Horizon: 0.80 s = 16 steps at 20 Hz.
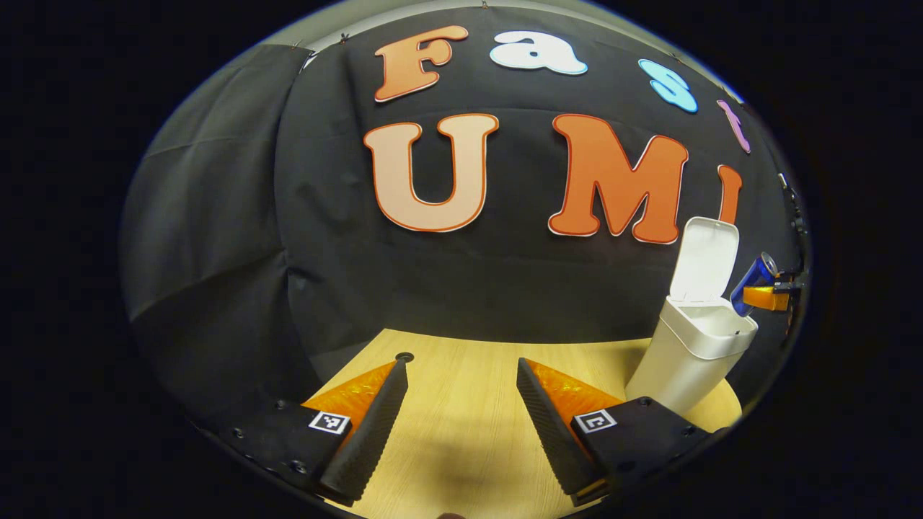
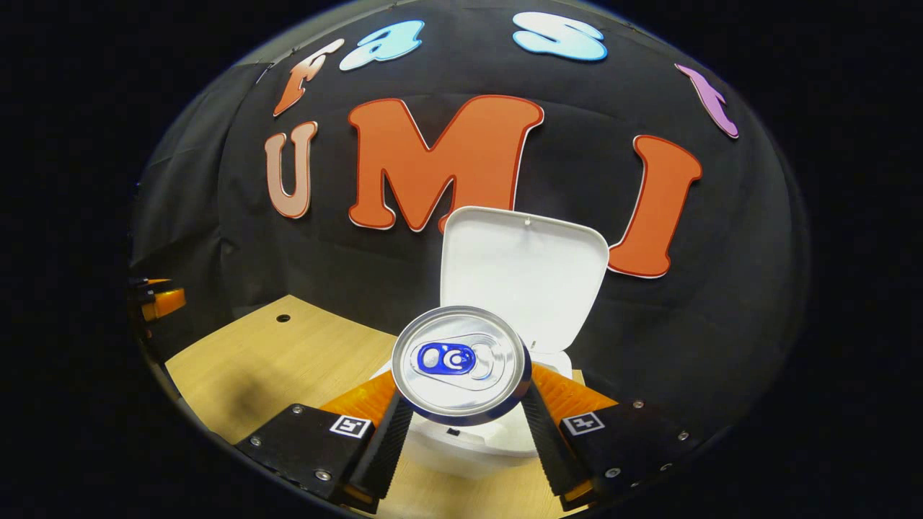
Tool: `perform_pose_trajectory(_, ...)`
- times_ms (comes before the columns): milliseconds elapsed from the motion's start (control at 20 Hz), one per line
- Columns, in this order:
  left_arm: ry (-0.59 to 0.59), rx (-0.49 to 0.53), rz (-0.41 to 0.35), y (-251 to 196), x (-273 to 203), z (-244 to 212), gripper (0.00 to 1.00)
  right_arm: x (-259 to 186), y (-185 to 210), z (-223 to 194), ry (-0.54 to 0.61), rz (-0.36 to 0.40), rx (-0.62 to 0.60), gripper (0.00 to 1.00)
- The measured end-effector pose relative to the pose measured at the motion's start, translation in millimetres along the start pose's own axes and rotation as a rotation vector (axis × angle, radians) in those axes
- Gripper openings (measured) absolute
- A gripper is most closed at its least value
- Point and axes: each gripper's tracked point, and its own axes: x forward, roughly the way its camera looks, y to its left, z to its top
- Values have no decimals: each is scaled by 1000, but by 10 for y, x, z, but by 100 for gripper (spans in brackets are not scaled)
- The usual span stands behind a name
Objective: Press the lid of the desktop garbage bin to open it, pick up the crumpled paper on the desktop and throw it into the bin, then pick up the pop can on the desktop and drop it into the bin, and finally close the garbage bin lid.
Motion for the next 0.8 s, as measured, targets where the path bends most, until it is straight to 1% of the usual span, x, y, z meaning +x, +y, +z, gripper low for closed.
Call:
perform_pose_trajectory(50,0,4,8,16,-26,-1,97,39,0,-18,3,0,-4,76)
perform_pose_trajectory(100,-1,11,13,25,-55,-24,97,82,5,-33,6,2,-6,81)
perform_pose_trajectory(300,19,66,38,50,-148,-165,97,235,12,-141,28,3,-8,82)
perform_pose_trajectory(500,47,76,45,27,-224,-342,97,334,60,-257,47,14,-9,82)
perform_pose_trajectory(650,60,83,33,-53,-247,-406,97,385,64,-319,56,14,5,82)
perform_pose_trajectory(800,66,89,28,-102,-256,-447,97,428,37,-389,67,0,9,82)
